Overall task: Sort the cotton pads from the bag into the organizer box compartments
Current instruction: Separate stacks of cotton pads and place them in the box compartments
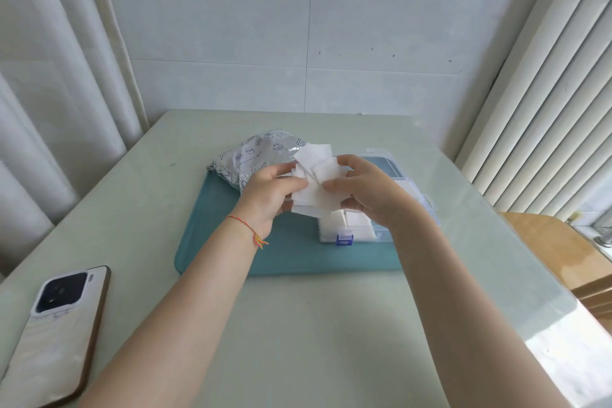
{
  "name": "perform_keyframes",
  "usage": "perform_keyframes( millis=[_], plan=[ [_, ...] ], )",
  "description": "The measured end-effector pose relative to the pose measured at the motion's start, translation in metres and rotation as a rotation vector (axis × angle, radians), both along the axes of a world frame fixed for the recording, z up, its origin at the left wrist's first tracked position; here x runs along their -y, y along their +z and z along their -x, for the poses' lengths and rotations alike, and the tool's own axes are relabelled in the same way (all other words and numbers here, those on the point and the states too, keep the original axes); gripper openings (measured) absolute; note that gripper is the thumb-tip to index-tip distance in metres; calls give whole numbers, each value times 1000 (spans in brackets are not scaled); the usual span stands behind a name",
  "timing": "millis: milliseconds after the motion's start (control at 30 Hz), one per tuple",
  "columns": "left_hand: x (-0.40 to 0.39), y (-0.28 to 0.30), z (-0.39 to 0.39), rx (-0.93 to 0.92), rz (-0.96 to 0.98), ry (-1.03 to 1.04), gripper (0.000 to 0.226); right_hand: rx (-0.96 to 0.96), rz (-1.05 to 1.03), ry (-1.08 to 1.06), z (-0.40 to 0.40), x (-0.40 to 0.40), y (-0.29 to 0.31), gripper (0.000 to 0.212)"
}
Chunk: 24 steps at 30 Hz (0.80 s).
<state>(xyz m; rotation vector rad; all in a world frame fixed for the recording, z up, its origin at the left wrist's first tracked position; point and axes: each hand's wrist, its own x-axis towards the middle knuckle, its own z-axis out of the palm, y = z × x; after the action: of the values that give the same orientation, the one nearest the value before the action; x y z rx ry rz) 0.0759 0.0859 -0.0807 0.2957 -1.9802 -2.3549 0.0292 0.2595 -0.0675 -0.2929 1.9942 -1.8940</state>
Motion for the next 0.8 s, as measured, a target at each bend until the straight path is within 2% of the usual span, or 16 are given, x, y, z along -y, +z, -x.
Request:
perform_keyframes(
  millis=[67, 200, 300, 367, 400, 433, 500, 533, 600, 667, 800],
  plan=[
    [2, 4, 0, -23, -13, 0, 19, -31, 13, 26, 0, 5, 2, 33],
    [7, 7, 2, -26, -10, 1, 15, -84, -9, -31, 3, 15, 3, 25],
    [10, 4, 0, -36, 61, -45, 16, -63, -36, -32, 5, 16, -1, 23],
    [11, 2, 1, -42, 124, 5, 15, -58, -54, -66, 6, 17, -4, 21],
    [11, 1, 2, -68, 218, 85, 15, -67, -69, -113, 7, 16, -4, 20],
    [12, -2, 5, -112, 394, 189, 16, -80, -90, -169, 9, 16, -4, 17],
    [18, -6, 9, -183, 863, 336, 20, -90, -126, -261, 12, 13, -4, 15],
    [22, -8, 11, -174, 1054, 341, 26, -77, -133, -282, 13, 11, -4, 15],
    [27, -10, 16, -109, 1225, 292, 26, -33, -149, -279, 12, 10, -3, 16],
    [29, -8, 21, -96, 1230, 310, 11, 21, -189, -229, 9, 12, -1, 10],
    [28, 1, 21, -174, 1108, 376, 11, 75, -238, -172, 6, 27, 5, 3]
  ],
)
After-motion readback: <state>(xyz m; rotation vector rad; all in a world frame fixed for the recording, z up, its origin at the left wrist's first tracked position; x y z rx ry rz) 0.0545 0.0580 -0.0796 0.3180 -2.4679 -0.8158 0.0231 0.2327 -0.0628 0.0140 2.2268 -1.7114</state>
